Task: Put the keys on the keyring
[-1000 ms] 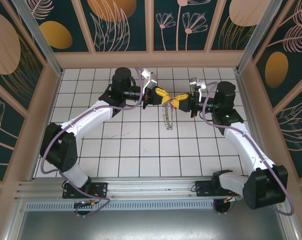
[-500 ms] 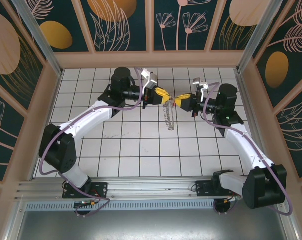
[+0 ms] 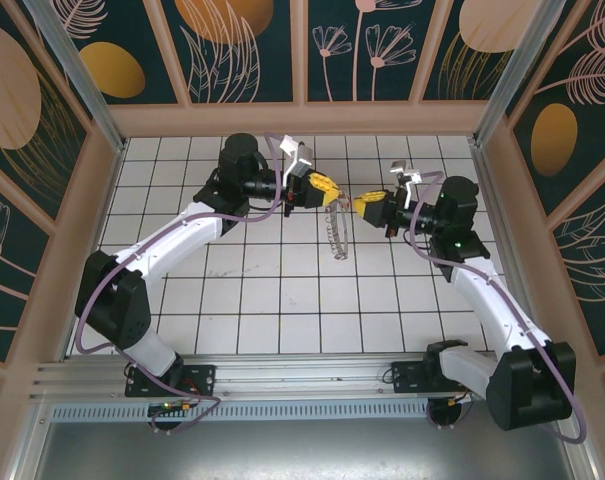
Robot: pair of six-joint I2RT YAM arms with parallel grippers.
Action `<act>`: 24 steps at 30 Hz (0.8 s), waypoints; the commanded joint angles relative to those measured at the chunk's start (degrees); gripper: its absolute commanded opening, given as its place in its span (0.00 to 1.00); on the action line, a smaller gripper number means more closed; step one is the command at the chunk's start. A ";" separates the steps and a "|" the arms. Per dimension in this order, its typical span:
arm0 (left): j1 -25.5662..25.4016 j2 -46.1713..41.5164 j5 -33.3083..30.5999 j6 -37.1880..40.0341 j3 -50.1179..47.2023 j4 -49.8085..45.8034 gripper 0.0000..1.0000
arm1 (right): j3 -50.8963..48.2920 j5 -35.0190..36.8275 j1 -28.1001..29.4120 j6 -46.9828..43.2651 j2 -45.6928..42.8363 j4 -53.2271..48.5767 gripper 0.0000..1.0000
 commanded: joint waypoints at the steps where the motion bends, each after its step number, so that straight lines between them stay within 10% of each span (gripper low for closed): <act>1: -0.19 -1.84 0.34 0.03 0.05 2.71 0.00 | -1.12 1.27 -0.45 1.37 -2.59 3.37 0.21; 9: -0.20 -2.00 0.52 0.25 0.01 2.54 0.00 | -0.14 0.97 0.82 2.31 -2.27 4.67 0.37; 24: -0.25 -1.99 0.60 0.13 0.12 2.61 0.00 | 2.29 1.32 3.60 3.12 3.21 8.74 0.39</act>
